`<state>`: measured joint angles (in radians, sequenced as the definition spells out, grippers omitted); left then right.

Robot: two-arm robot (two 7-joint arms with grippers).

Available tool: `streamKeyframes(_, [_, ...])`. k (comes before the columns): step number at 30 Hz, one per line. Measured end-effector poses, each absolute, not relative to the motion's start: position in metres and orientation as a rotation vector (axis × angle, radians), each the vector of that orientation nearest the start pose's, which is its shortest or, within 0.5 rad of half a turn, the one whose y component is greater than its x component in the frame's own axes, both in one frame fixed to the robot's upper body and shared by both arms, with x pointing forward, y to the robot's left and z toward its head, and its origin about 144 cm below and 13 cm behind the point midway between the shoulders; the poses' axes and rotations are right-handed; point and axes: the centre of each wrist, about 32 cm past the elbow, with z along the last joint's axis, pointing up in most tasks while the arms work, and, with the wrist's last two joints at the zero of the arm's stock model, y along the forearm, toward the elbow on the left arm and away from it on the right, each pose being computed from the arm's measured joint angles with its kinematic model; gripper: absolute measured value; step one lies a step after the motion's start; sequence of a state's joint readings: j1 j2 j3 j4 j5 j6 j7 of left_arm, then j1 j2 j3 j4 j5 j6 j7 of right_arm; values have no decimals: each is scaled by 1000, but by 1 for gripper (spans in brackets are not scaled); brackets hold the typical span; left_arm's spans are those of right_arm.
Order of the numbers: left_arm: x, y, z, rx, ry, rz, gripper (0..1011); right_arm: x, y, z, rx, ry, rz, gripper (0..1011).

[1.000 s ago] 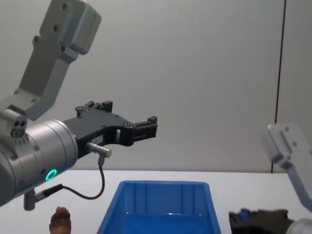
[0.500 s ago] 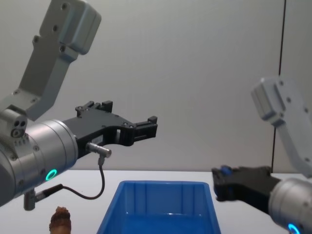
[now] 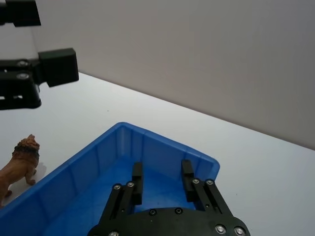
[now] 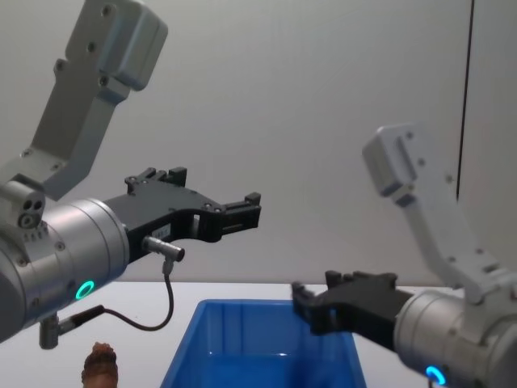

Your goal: Pick up the two dolls from the table and place them into the box.

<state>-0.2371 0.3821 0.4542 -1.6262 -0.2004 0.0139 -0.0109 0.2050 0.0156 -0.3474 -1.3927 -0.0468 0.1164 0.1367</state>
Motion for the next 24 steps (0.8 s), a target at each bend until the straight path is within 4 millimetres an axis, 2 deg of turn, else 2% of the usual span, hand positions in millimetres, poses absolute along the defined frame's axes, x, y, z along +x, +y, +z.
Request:
streamKeyframes(1, [492,198,1204,61,-268,1124,1001,502,-121,1149,-180,-30,-1095,423])
streamKeyframes(2, [492,198,1204,61,-267,1124,1002,502,-120,1148,-183,-29,-1093,485])
streamKeyframes(4, [492,198,1204,61,-268,1124,1001,504,-118,1146,-189,-26,-1089,517])
streamKeyframes(7, [492,198,1204,61,-268,1124,1001,506,-116,1143,-197,-20,-1085,645])
streamKeyframes(9, [492,198,1204,61,-268,1124,1001,506,-115,1141,-201,-19,-1087,716])
streamKeyframes(10, [492,198,1204,61,-268,1124,1001,506,-115,1140,-203,-17,-1090,716])
streamKeyframes(16, [492,198,1204,61,-268,1124,1002,504,-117,1136,-208,-11,-1124,922])
streamKeyframes(20, [492,198,1204,61,-268,1124,1001,500,-122,1135,-203,-8,-1157,1001])
streamKeyframes(24, [492,198,1204,61,-268,1124,1001,494,-128,1135,-194,-4,-1202,1000])
